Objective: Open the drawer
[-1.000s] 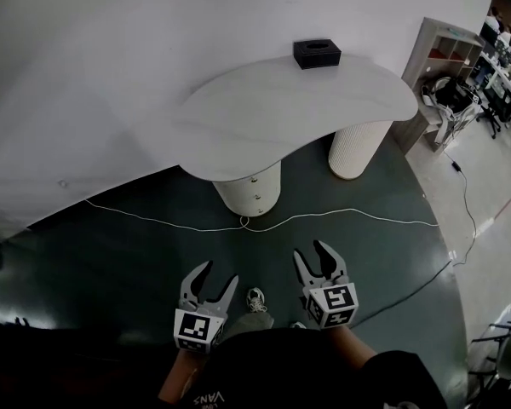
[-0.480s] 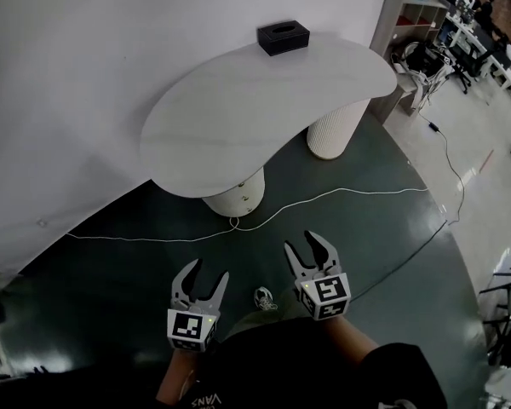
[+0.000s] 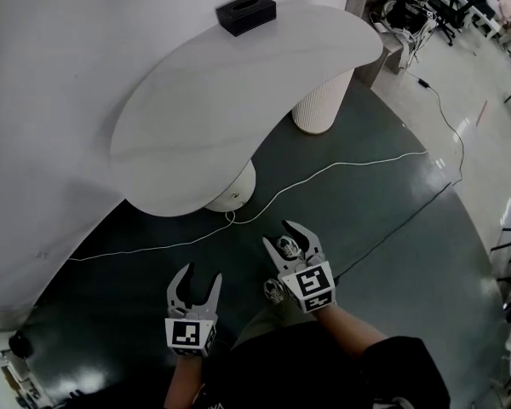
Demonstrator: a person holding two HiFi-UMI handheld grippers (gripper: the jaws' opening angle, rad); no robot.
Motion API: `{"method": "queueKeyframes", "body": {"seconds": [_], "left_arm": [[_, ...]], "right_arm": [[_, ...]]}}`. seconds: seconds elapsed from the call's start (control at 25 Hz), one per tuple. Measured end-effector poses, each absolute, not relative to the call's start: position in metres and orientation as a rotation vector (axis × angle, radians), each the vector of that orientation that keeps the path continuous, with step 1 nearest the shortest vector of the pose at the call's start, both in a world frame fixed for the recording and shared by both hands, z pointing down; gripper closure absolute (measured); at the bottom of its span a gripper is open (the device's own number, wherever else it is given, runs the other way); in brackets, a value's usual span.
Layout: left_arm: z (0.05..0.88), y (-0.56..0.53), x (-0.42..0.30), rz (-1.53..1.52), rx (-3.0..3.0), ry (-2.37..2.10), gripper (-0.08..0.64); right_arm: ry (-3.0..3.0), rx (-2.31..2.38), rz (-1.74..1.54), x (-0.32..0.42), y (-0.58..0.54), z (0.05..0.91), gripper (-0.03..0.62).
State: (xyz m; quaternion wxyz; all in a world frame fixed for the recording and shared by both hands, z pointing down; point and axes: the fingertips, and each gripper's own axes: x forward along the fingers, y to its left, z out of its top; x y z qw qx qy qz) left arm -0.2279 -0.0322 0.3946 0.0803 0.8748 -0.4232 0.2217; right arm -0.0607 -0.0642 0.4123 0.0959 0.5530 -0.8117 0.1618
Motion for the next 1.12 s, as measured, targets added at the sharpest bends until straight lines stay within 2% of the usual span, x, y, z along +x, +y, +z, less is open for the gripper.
{"method": "queueKeyframes", "body": {"seconds": [0.2,1.12], "left_arm": [[0.402,-0.065,-0.223,0.749,2.579,-1.272,0.316],[0.543,-0.132,-0.197,0.935,2.600,-1.155,0.316]], "right_arm": [[-2.411,1.622,0.555,-0.070,-0.099,0.443,0.402],[-2.562,1.645,0.760,-0.107,-0.214,0.609,0.422]]}}
